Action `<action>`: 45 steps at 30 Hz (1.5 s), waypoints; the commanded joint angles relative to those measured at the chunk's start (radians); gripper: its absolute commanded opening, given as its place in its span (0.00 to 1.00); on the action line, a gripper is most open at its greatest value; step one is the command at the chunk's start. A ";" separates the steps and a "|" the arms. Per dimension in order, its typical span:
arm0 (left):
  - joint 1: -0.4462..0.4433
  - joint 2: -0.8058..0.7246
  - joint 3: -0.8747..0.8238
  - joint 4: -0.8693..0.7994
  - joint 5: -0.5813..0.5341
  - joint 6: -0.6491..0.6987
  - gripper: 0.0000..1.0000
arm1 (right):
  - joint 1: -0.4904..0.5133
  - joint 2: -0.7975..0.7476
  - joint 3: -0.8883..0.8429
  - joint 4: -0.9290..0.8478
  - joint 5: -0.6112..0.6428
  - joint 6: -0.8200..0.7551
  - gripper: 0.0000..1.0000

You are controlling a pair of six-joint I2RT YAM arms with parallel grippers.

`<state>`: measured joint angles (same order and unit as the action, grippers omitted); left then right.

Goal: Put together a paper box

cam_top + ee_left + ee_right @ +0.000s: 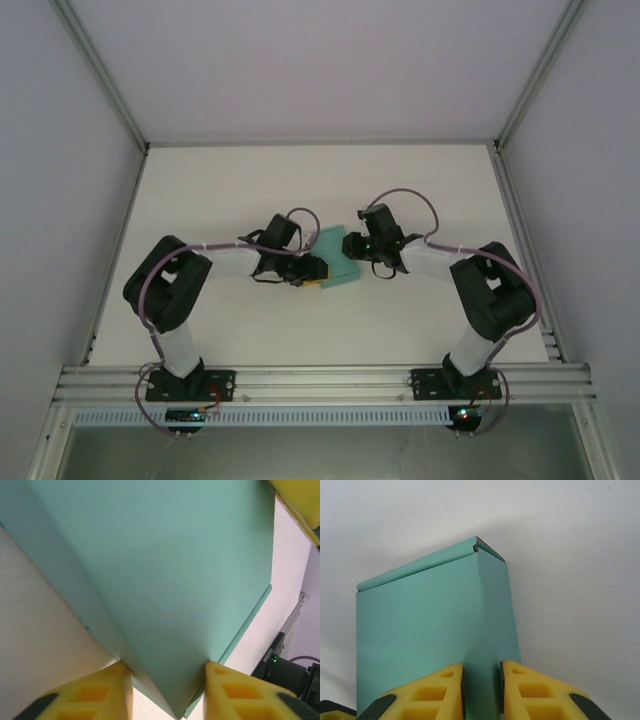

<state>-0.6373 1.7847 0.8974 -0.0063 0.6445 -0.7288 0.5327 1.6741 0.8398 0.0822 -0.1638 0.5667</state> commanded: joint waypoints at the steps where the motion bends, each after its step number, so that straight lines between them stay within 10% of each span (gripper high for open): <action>1: 0.016 0.057 -0.027 0.098 -0.062 -0.022 0.29 | 0.018 0.042 -0.073 -0.193 -0.014 0.019 0.21; 12: 0.038 0.054 -0.070 0.177 -0.044 -0.040 0.04 | 0.014 0.019 -0.084 -0.176 -0.021 0.020 0.22; 15: 0.041 0.027 -0.057 0.147 -0.063 -0.025 0.36 | 0.001 -0.010 -0.060 -0.193 -0.024 -0.009 0.25; 26: 0.043 -0.210 0.101 -0.182 -0.239 0.156 1.00 | -0.059 -0.106 0.232 -0.315 -0.057 -0.195 0.61; 33: 0.089 -0.448 0.133 -0.434 -0.675 0.253 1.00 | -0.097 -0.278 0.236 -0.364 0.036 -0.286 0.99; 36: 0.174 -0.576 0.070 -0.437 -0.882 0.264 1.00 | -0.154 -0.408 0.153 -0.387 0.126 -0.328 0.99; 45: 0.497 -0.604 -0.325 0.201 -1.073 0.503 1.00 | -0.462 -0.628 -0.343 0.056 0.222 -0.471 0.99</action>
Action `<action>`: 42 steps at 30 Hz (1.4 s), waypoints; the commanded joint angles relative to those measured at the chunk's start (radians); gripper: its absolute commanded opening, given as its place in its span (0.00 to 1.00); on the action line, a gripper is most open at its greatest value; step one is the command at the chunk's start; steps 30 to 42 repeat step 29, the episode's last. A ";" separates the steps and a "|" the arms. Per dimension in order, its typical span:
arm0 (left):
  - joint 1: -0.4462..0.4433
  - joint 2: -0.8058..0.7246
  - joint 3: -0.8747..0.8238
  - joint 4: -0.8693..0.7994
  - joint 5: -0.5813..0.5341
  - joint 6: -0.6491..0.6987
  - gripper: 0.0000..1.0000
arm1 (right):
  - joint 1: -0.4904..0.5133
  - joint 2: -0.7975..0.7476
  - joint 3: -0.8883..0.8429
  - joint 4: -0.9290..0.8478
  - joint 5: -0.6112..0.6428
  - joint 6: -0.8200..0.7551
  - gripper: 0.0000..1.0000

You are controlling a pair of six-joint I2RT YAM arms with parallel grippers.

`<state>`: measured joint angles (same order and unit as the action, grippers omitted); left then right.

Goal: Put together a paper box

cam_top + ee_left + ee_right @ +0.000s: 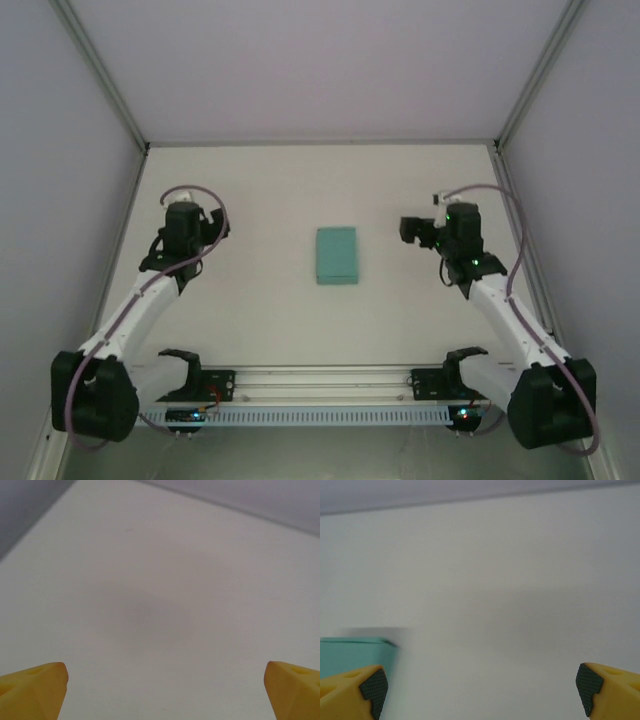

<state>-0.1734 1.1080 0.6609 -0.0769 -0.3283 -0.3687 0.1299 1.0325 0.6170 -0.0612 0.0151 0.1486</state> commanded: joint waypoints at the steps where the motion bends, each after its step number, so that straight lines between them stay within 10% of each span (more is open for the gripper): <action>1: 0.049 0.120 -0.123 0.382 -0.095 0.198 1.00 | -0.087 0.027 -0.166 0.270 0.028 -0.036 0.99; 12: 0.178 0.344 -0.334 1.003 0.157 0.321 0.99 | -0.171 0.593 -0.396 1.353 -0.121 -0.093 0.99; 14: 0.217 0.475 -0.436 1.353 0.186 0.297 0.99 | -0.212 0.480 -0.341 1.059 -0.130 -0.107 0.99; 20: 0.194 0.421 -0.292 0.982 0.267 0.345 0.99 | -0.147 0.507 -0.247 0.937 -0.054 -0.166 0.99; 42: 0.197 0.434 -0.306 1.036 0.272 0.347 0.99 | -0.146 0.520 -0.245 0.955 -0.037 -0.123 0.99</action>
